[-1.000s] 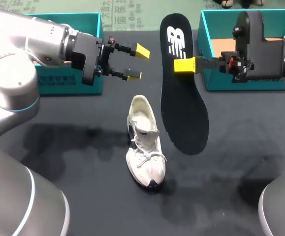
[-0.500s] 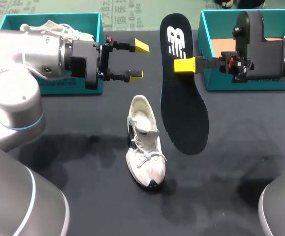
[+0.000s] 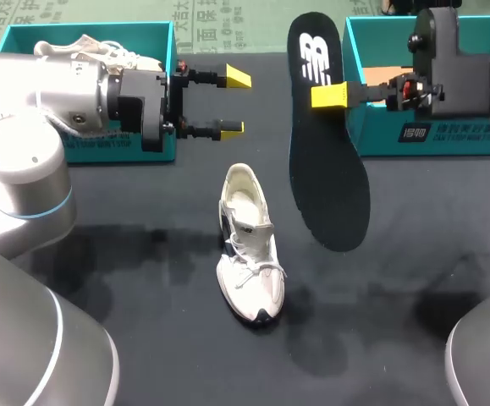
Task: Take the shoe out of the shoebox, open the shoe tongue, remove and reinsert the insole, then place the shoe into the shoebox
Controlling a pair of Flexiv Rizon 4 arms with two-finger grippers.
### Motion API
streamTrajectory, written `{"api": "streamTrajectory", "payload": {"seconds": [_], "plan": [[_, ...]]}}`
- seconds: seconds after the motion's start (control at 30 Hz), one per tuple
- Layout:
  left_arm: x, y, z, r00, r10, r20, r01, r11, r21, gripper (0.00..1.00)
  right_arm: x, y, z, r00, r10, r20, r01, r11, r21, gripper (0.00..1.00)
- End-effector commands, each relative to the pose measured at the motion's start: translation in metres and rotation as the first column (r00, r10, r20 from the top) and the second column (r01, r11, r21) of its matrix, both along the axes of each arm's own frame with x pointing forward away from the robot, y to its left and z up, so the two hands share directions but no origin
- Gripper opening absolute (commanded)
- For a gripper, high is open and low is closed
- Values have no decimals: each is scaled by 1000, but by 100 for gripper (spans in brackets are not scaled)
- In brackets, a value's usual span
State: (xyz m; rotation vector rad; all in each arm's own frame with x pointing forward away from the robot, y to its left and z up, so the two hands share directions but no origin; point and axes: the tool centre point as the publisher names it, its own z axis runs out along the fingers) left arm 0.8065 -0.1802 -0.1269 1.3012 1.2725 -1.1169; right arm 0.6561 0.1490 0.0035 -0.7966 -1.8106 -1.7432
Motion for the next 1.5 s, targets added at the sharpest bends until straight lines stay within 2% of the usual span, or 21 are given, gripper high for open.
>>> {"api": "streamTrajectory", "payload": {"seconds": [0.03, 0.2, 0.7, 0.73, 0.87, 1.07, 1.5], "plan": [[0, -1, 0, 1000, 0, 1, 0, 1000, 0, 100, 51, 4, 6, 995, 97, -16, -97, 995, -39, 0], [0, -1, 0, 1000, 0, 1, 0, 1000, 0, 100, 87, -2, -7, 989, 124, -77, -127, 991, -35, 0], [0, -1, 0, 1000, 0, 1, 0, 1000, 0, 100, 87, -2, -7, 989, 124, -77, -127, 991, -35, 0], [0, -1, 0, 1000, 0, 1, 0, 1000, 0, 100, 93, 1, -9, 991, 116, -73, -118, 993, -29, 0], [0, -1, 0, 1000, 0, 1, 0, 1000, 0, 100, 116, -1, -27, 984, 72, -166, -78, 996, -33, 0], [0, -1, 0, 1000, 0, 1, 0, 1000, 0, 100, 129, -11, -44, 962, 2, -272, -2, 1000, -1, 0], [0, -1, 0, 1000, 0, 1, 0, 1000, 0, 100, 129, -11, -44, 962, 2, -272, -2, 1000, -1, 0]]}}
